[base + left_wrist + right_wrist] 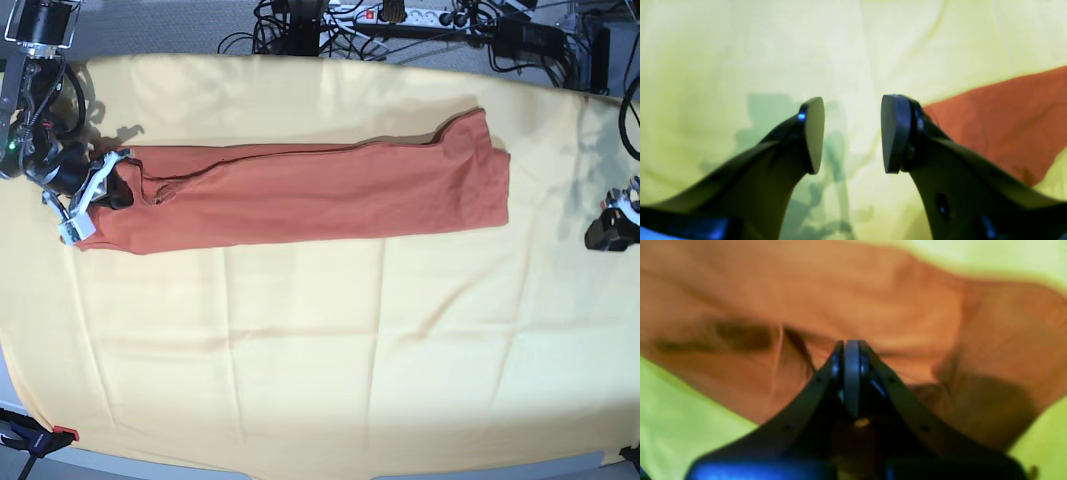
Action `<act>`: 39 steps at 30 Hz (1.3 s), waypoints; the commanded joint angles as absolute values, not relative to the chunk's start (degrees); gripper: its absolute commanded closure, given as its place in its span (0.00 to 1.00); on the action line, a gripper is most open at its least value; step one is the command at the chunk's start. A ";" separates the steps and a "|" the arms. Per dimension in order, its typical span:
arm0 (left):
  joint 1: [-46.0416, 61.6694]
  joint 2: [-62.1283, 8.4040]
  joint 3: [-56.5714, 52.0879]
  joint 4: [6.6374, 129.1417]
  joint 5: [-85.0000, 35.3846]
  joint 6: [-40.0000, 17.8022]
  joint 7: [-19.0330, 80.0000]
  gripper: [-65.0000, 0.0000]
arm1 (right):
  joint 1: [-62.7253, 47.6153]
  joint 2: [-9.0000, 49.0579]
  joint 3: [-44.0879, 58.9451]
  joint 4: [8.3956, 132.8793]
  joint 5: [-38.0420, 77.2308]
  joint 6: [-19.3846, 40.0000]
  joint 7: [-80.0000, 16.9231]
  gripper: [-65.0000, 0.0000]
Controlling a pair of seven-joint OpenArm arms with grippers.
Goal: Fold the T-shirt properly
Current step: 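Grasp the end of the folded strip with the left gripper, then fold the strip end over toward the right gripper with the left gripper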
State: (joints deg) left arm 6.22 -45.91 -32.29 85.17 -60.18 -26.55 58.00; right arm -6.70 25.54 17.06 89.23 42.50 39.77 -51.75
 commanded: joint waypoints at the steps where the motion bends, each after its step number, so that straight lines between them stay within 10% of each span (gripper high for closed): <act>1: 6.85 -46.65 -33.39 85.73 -61.08 -26.83 56.99 0.55 | -5.98 26.39 17.63 89.54 40.99 40.00 -51.24 1.00; 39: 9.63 -26.65 -22.13 85.76 -60.47 -31.31 55.86 0.55 | -6.94 26.37 17.63 89.34 40.66 38.39 -52.07 1.00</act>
